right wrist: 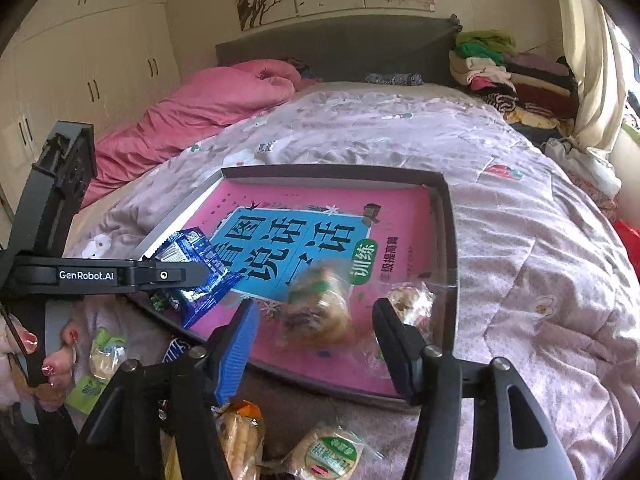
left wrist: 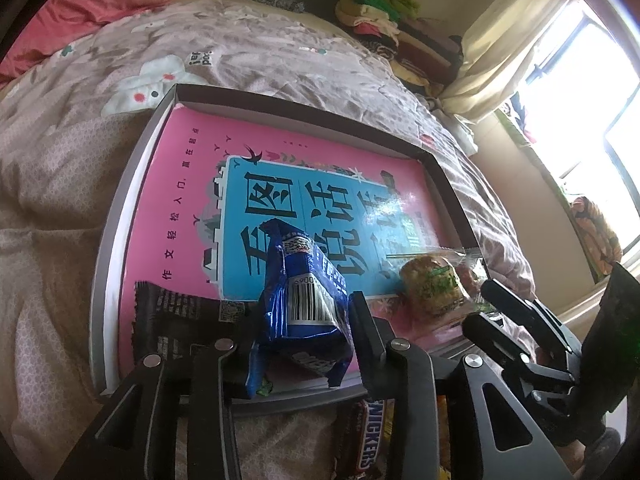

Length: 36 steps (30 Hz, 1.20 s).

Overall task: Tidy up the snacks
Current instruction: 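Open the left gripper to release the blue snack onto the tray, then raise the left gripper and move it back over the snacks on the bed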

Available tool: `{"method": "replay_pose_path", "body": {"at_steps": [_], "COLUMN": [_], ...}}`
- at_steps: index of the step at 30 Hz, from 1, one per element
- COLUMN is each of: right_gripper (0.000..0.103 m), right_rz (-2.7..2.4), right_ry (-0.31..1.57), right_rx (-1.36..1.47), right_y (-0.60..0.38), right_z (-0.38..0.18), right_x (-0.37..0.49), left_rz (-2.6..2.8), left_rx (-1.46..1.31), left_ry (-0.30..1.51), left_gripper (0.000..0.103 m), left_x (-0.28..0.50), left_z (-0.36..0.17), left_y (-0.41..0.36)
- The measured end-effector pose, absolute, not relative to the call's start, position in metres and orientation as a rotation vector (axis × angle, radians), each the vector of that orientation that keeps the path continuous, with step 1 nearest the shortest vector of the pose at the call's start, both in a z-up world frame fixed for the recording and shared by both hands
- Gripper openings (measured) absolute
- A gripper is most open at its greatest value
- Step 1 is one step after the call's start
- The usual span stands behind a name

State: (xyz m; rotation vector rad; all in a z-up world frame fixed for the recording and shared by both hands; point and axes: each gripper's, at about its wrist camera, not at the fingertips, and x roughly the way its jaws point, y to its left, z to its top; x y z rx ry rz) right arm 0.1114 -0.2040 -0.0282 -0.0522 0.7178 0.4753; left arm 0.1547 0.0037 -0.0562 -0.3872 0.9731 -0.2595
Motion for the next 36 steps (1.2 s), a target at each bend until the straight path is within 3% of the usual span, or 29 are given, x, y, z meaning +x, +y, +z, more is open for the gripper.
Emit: {"method": "replay_pose_path", "body": {"at_steps": [13, 32, 36], "right_gripper": [0.059, 0.059, 0.060], "right_rz": [0.510, 0.492, 0.486], "right_ry": [0.707, 0.669, 0.654], "right_rx": [-0.027, 0.012, 0.024], "right_y": [-0.205, -0.214, -0.216], "right_z": [-0.024, -0.012, -0.008], "right_x": [0.106, 0.102, 0.102], "left_rz": [-0.241, -0.268, -0.274], "left_rx": [-0.371, -0.372, -0.362], "left_ry": [0.955, 0.900, 0.879], "left_gripper": [0.055, 0.061, 0.070], "left_x": [0.150, 0.141, 0.137], "left_z": [-0.044, -0.015, -0.004], "left_y": [0.007, 0.007, 0.005]}}
